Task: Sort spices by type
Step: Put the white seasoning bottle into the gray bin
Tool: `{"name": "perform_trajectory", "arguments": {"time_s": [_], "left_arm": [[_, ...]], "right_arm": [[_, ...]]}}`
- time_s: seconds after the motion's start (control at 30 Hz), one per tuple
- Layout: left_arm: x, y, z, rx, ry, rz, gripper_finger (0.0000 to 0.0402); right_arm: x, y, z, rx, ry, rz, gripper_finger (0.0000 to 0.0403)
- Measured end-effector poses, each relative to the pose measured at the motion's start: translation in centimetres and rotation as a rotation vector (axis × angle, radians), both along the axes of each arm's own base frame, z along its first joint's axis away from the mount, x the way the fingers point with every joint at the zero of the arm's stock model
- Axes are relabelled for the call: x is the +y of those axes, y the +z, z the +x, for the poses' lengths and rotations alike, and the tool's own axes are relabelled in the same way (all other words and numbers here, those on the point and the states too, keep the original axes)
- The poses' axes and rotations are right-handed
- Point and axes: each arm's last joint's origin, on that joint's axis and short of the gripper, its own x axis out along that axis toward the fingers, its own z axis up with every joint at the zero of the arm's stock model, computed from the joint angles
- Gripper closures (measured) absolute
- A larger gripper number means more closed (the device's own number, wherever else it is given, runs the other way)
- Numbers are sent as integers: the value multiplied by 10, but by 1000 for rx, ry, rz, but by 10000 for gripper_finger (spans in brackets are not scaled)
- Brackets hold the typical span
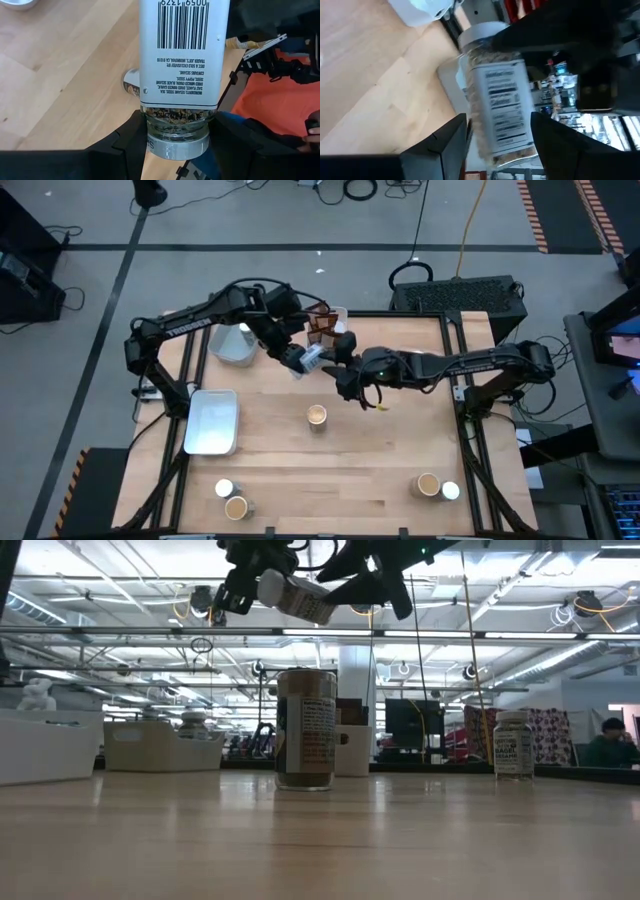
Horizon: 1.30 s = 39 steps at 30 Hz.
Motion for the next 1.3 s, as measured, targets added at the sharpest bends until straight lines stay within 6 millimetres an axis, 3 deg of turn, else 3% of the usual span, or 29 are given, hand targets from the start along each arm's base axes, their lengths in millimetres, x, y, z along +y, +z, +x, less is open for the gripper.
{"name": "perform_trajectory", "arguments": {"time_s": [0.33, 0.77, 1.3], "left_arm": [[-5, 0, 2, 1, -11, 1, 212], [-11, 0, 4, -1, -20, -1, 211], [-18, 1, 7, -15, -61, 8, 211]], "right_arm": [[0, 0, 2, -11, 6, -21, 194], [-4, 2, 2, -38, -14, 9, 91], [-3, -13, 9, 15, 45, 83, 102]]}}
